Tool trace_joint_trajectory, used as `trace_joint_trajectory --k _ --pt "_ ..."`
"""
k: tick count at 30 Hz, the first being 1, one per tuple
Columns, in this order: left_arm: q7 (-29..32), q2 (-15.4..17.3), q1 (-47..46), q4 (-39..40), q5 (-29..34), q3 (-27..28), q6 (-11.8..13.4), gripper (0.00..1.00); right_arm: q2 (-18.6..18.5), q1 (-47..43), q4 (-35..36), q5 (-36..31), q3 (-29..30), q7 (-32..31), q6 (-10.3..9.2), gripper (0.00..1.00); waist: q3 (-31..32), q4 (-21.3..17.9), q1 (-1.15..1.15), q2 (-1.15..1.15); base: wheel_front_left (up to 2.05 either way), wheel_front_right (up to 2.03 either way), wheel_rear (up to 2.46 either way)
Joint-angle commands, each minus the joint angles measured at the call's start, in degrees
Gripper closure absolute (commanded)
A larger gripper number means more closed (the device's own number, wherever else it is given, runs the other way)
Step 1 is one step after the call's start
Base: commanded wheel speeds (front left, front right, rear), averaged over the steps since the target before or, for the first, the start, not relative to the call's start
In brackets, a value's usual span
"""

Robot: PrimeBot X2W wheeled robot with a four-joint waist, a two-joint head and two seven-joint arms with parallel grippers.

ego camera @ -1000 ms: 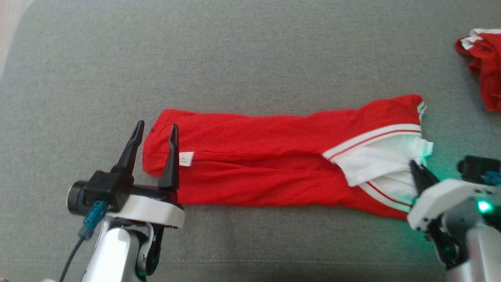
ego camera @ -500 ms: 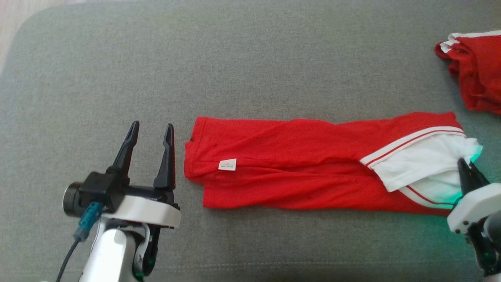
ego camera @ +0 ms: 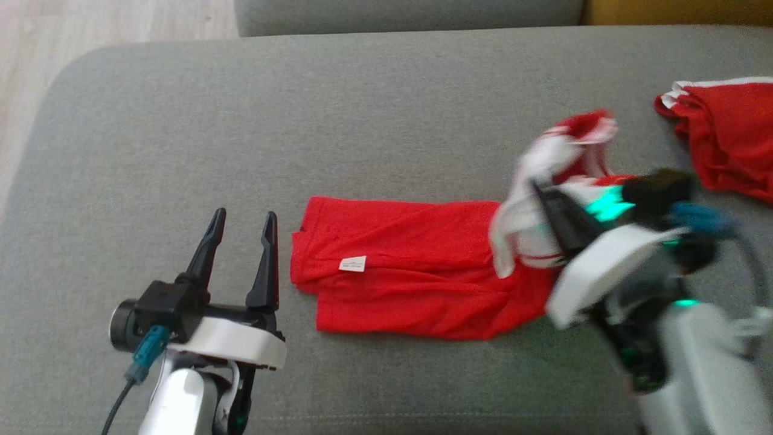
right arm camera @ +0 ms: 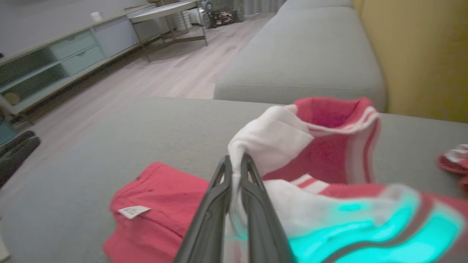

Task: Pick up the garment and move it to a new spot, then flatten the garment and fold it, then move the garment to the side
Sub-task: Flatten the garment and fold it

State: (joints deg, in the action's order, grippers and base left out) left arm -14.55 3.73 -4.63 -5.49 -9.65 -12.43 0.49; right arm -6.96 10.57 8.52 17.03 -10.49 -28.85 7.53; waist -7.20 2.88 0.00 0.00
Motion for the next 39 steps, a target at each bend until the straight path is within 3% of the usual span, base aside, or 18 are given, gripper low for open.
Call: trace_joint_trajectory --k 1,7,12,17,24,25,26,34,38,39 --pt "-0.4 0.2 -0.7 1.7 0.5 1.5 -0.1 0.0 1.1 2.5 1.2 0.9 -3.5 -0.2 -0.04 1.0 0.5 0.7 0.0 0.0 0.0 0.0 0.0" --pt "-0.4 0.0 -0.7 1.6 0.6 0.8 -0.3 0.0 3.8 4.7 -7.4 6.5 -14.4 3.1 -0.04 1.0 0.2 3.2 0.0 0.0 0.0 0.0 0.0" --pt "-0.4 -0.2 -1.1 1.4 0.5 0.1 -0.5 0.0 4.1 7.5 -16.0 14.3 -21.3 10.7 -0.04 1.0 -0.9 5.5 0.0 0.0 0.0 0.0 0.0" --pt "-0.4 -0.4 -2.3 1.2 0.3 -0.4 -0.6 0.0 4.1 12.4 -24.1 19.6 -26.8 17.7 -0.04 1.0 -2.5 7.2 0.0 0.0 0.0 0.0 0.0" --pt "-0.4 -0.5 -3.5 1.3 0.1 -0.5 -0.5 0.0 4.1 17.4 -31.4 22.7 -32.4 20.9 -0.04 0.98 -4.4 7.8 0.0 0.0 0.0 0.0 0.0" --pt "-0.4 -0.6 -3.6 1.2 0.1 -0.5 -0.5 0.0 4.1 17.9 -32.0 23.1 -33.1 21.5 -0.04 0.62 -4.6 7.8 0.0 0.0 0.0 0.0 0.0" --pt "-0.4 -0.6 -3.7 1.2 0.1 -0.4 -0.4 0.0 4.1 18.4 -32.6 23.3 -33.9 21.9 -0.04 0.0 -4.7 7.7 0.0 0.0 0.0 0.0 0.0" --pt "-0.4 -0.6 -3.2 1.2 0.4 0.7 -0.2 0.0 4.1 19.7 -29.9 20.9 -35.7 27.9 -0.04 0.0 -4.1 5.7 0.0 0.0 0.0 0.0 0.0" --pt "-0.4 -0.4 -2.6 1.1 0.7 1.4 -0.2 0.0 4.1 18.0 -25.0 18.3 -32.2 30.8 -0.04 0.0 -3.3 4.2 0.0 0.0 0.0 0.0 0.0" --pt "-0.4 -0.2 -2.3 1.1 0.8 1.7 -0.1 0.0 3.9 16.6 -22.5 16.5 -28.9 31.7 -0.04 0.0 -2.8 3.5 0.0 0.0 0.0 0.0 0.0"
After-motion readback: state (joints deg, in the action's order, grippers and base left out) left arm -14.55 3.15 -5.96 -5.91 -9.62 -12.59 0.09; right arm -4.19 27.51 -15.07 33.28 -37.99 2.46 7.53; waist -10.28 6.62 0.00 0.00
